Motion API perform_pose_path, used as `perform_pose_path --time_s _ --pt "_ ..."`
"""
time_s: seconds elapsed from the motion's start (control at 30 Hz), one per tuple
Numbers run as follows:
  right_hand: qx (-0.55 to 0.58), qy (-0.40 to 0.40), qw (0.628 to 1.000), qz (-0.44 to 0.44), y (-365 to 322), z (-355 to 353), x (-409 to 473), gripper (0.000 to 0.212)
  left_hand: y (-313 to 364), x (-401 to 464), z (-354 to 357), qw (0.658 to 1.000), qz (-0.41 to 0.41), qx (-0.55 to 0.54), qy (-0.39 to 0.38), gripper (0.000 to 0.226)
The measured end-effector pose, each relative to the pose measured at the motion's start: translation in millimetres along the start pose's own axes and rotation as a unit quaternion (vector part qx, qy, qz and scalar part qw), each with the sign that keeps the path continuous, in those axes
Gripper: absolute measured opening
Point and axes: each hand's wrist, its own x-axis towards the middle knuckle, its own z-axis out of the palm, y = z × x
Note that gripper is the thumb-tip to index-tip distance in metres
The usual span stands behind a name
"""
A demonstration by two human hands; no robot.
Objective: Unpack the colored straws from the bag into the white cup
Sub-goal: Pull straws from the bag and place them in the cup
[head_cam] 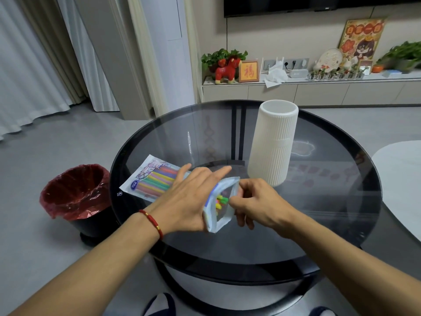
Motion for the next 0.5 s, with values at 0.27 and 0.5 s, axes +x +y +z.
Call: perform_pose_path --time_s 0.27,0.5 --pt "-0.182 0.185 0.942 -0.214 -5 9 -5 0.006 -17 3 4 0.996 -0.073 -0.037 0.032 0.087" --pt "-0.011 0.096 0.986 -0.134 4 25 -2 0.017 -10 0 12 0.996 -0.052 -0.039 0.054 0.09"
